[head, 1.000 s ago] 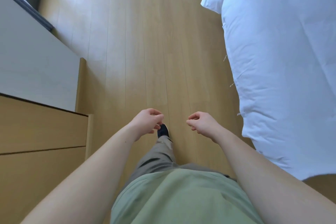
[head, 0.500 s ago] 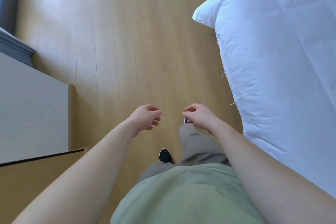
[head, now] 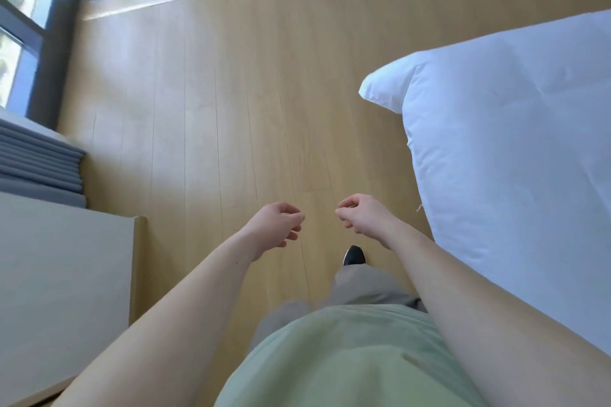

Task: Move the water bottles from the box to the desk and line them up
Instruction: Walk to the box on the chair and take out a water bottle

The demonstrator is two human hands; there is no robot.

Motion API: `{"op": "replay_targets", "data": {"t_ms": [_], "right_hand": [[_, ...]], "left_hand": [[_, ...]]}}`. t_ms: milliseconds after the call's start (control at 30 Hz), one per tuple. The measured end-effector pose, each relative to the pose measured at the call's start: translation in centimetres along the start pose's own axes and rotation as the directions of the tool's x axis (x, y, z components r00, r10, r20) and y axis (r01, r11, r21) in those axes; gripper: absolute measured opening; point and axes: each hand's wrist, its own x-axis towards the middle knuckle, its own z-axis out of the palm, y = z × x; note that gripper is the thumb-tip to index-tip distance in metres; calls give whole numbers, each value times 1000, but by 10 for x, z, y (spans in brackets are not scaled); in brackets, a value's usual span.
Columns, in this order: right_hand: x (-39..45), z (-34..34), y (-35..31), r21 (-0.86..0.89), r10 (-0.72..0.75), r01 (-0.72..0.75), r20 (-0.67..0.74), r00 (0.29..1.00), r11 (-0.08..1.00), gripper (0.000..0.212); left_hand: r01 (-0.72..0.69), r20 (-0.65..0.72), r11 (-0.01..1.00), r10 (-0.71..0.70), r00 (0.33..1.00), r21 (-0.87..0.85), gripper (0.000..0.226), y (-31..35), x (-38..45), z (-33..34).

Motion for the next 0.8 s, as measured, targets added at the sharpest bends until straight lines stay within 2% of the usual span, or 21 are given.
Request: {"op": "replay_targets", "data": {"t_ms": [267, 467, 567, 800], "right_hand": [[56, -69, -49, 27, -5, 5, -19, 1000, 1000, 26], [101, -113, -80, 5, 30, -30, -51, 998, 1000, 24], [134, -134, -105, -6, 44, -45, -64, 997, 999, 24], [209, -173, -195, 31, 85, -82, -118, 989, 996, 23]], "left_hand": [[-5, 20, 999, 5, 1000, 34, 25, 94, 63, -16], [-5, 103, 997, -2, 995, 71, 24, 140, 125, -36], [-28, 130, 994, 14, 991, 109, 18, 170, 163, -56], [-56, 147, 995, 45, 988, 77, 18, 246, 247, -121]]}}
